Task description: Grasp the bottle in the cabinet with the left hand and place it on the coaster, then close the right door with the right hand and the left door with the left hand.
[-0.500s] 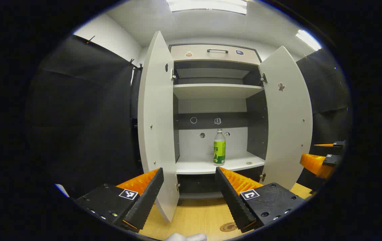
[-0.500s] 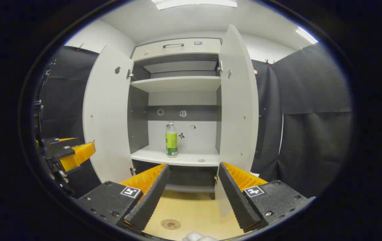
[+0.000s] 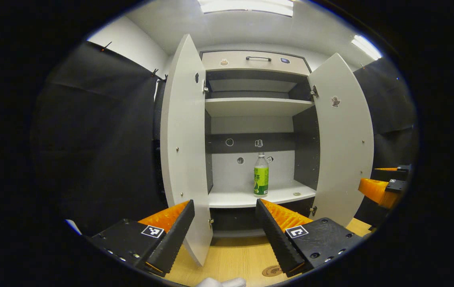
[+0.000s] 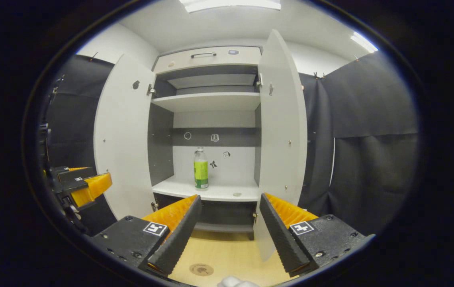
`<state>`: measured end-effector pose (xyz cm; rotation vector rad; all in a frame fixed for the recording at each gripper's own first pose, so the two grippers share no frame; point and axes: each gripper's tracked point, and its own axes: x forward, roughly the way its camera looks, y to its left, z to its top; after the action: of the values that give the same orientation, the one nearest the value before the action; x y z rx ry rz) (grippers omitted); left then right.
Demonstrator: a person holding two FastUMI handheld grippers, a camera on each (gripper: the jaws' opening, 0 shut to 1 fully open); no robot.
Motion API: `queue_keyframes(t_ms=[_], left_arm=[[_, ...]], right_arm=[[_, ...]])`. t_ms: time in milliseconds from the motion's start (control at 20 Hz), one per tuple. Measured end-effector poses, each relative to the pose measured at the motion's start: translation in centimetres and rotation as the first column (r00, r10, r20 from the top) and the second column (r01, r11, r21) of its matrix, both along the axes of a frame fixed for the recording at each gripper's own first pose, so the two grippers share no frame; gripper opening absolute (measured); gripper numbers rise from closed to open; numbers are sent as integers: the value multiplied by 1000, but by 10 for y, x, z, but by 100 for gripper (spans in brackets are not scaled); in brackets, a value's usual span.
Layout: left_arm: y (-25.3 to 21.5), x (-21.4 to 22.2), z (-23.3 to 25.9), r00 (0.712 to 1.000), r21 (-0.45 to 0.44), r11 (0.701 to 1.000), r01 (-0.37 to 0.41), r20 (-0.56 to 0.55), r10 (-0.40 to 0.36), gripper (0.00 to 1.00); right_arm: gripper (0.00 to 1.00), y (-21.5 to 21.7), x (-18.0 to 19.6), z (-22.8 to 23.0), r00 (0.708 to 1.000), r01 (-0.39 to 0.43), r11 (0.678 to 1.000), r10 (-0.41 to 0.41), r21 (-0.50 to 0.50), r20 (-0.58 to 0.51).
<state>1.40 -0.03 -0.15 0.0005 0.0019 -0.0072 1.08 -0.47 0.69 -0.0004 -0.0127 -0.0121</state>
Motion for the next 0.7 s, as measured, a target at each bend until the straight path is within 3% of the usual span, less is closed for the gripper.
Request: queue_keyframes(t_ms=[300, 350, 400, 700], left_arm=[[-17, 44, 10, 999, 5, 999, 42, 30, -42, 95], [-24, 58, 15, 998, 6, 999, 52, 42, -52, 90], [-32, 72, 18, 997, 0, 998, 64, 53, -64, 95], [-94, 182, 17, 990, -27, 991, 129, 68, -127, 95]], right_arm=[[97, -1, 4, -1, 1000, 9, 1000, -9, -4, -12], [97, -2, 3, -1, 1000, 16, 1000, -16, -7, -15], [97, -3, 2, 0, 1000, 21, 1000, -21, -9, -18], [97, -25, -11, 3, 996, 86, 996, -86, -13, -30]])
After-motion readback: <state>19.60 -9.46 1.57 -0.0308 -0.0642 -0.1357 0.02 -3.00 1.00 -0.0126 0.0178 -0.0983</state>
